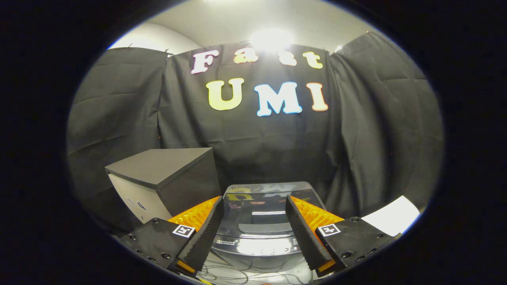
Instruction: Put the clothes into the washing machine and then close the washing machine lid.
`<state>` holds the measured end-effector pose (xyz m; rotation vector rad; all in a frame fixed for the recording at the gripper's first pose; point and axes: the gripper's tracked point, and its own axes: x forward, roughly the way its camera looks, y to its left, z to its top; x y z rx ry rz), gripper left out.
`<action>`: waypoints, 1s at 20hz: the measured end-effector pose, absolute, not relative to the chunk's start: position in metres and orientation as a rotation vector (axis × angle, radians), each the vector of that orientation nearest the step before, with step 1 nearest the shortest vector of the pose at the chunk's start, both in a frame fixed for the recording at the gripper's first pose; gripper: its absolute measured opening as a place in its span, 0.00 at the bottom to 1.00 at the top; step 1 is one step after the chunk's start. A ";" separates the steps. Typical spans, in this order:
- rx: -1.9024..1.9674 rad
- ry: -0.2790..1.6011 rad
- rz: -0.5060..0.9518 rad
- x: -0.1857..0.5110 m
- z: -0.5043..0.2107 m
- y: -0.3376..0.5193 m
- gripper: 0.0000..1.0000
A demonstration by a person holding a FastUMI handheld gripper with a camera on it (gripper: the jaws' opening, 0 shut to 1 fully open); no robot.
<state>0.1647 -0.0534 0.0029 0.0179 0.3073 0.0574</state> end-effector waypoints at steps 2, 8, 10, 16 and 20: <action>-0.008 0.294 0.054 0.143 0.009 -0.056 0.97; -0.005 0.235 -0.001 0.089 0.031 -0.075 0.97; -0.044 0.197 -0.011 0.072 0.034 -0.078 0.97; 0.008 0.157 0.007 0.029 0.023 -0.056 0.97; -0.047 0.149 -0.020 0.018 0.016 -0.056 0.97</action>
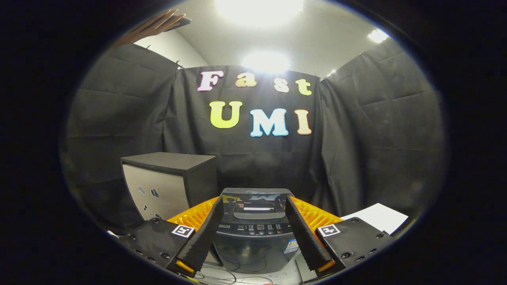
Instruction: Put the clothes into the washing machine and then close the washing machine lid.
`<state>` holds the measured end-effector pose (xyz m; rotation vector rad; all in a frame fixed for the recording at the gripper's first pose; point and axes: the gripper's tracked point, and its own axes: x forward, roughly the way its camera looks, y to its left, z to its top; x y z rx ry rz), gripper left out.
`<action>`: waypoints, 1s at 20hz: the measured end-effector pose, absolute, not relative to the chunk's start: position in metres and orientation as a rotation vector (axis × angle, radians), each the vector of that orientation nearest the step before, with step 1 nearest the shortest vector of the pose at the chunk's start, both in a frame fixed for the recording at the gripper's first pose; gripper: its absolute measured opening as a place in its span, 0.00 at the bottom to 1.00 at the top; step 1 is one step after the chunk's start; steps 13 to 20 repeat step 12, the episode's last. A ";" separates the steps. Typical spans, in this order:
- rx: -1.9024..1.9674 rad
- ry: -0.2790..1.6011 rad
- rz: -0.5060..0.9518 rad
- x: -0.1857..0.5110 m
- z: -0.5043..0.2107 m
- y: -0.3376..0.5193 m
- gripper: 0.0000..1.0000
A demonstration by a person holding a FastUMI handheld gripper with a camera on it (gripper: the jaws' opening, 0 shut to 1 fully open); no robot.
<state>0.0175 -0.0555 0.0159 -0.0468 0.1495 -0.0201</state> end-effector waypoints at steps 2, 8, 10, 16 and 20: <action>-0.043 0.114 -0.026 0.012 0.027 -0.055 0.97; -0.029 0.045 -0.010 0.006 0.036 -0.045 0.97; -0.036 0.046 -0.006 0.004 0.037 -0.043 0.97; -0.043 0.042 -0.001 0.005 0.039 -0.042 0.97; -0.043 0.042 -0.001 0.005 0.039 -0.042 0.97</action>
